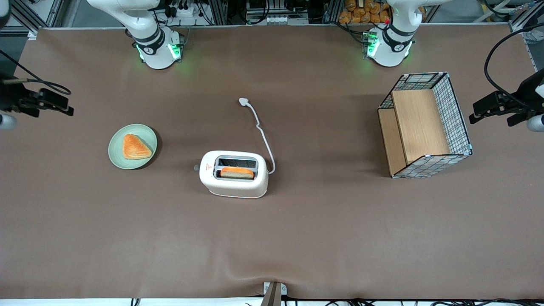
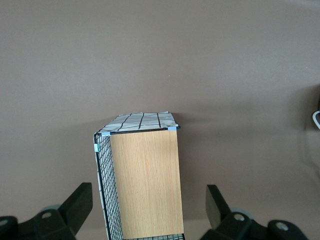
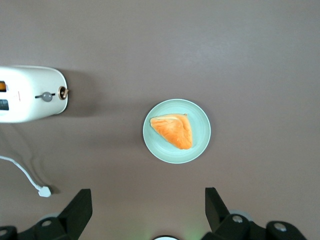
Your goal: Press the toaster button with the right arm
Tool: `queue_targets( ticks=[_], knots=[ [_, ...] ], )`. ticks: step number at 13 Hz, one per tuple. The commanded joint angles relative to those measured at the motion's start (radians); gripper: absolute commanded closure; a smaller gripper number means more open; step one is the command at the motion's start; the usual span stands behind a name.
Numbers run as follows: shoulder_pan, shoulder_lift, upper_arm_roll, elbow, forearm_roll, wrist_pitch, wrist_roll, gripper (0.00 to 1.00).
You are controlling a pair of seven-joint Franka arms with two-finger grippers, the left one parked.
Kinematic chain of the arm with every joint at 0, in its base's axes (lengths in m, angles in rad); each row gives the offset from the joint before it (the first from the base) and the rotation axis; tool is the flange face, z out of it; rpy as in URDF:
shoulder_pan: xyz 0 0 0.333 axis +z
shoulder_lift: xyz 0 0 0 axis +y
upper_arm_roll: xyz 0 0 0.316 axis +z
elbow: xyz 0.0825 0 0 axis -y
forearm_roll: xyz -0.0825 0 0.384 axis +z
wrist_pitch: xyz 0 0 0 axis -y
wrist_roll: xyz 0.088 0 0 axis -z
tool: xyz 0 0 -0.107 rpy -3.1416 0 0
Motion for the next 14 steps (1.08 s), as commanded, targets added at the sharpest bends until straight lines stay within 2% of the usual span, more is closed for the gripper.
queue_targets(
  ticks=[1, 7, 11, 14],
  knots=[
    [-0.032, -0.007, 0.031, 0.043, -0.021, -0.022, 0.048, 0.0],
    [-0.028, -0.002, 0.031, 0.091, -0.036, -0.126, 0.094, 0.0],
    [-0.023, -0.004, 0.031, 0.111, -0.036, -0.134, 0.169, 0.0],
    [-0.022, -0.009, 0.03, 0.114, -0.041, -0.134, 0.144, 0.0]
  ],
)
